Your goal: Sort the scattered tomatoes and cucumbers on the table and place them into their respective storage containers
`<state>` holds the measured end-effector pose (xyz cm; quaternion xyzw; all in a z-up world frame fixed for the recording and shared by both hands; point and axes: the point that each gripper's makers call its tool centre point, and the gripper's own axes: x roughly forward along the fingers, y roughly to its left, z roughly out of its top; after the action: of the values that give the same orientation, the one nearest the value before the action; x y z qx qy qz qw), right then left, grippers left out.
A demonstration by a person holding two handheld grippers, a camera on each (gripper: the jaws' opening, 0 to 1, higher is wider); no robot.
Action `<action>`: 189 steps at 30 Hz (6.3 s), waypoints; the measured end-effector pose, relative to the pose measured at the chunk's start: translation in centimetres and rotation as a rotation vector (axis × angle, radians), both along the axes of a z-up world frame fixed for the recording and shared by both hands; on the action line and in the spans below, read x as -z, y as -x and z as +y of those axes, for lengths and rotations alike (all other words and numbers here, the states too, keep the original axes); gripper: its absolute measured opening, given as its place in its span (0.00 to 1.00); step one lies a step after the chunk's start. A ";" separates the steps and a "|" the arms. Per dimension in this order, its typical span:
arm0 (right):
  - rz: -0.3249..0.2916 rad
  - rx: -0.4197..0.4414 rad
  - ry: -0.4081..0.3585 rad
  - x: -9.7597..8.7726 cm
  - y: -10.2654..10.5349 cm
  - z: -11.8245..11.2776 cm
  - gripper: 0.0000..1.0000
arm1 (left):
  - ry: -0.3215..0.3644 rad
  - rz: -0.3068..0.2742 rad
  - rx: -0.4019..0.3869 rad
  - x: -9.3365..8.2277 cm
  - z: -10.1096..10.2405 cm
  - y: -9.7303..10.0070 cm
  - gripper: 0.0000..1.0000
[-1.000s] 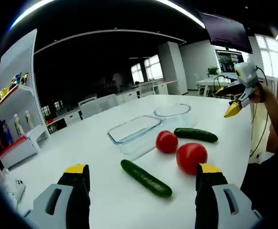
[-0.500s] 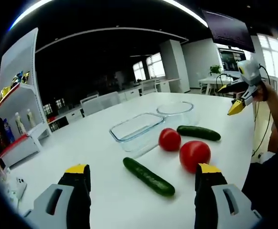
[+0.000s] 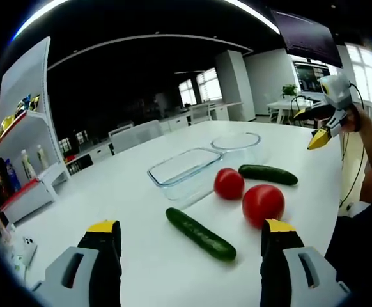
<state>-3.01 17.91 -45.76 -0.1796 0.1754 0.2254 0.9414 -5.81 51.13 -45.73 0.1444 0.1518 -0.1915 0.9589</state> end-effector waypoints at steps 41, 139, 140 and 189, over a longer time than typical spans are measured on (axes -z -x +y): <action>-0.005 0.006 -0.006 0.2 0.6 -0.8 0.83 | 0.028 0.132 -0.052 3.7 -1.5 -5.7 0.87; 0.012 0.035 -0.003 0.8 0.7 -1.5 0.84 | 0.217 0.296 0.068 9.4 -3.8 -9.6 0.23; 0.011 0.035 -0.002 0.8 0.8 -1.6 0.84 | 0.225 0.298 0.072 9.3 -3.7 -9.6 0.23; 0.004 0.129 0.013 0.4 3.0 -5.3 0.84 | -0.293 -0.017 0.822 3.2 -12.6 -24.3 0.24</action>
<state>-5.98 12.58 -46.15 -0.1733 0.1901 0.1633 0.9525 18.52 38.48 -48.92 0.3289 0.0994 -0.5324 0.7737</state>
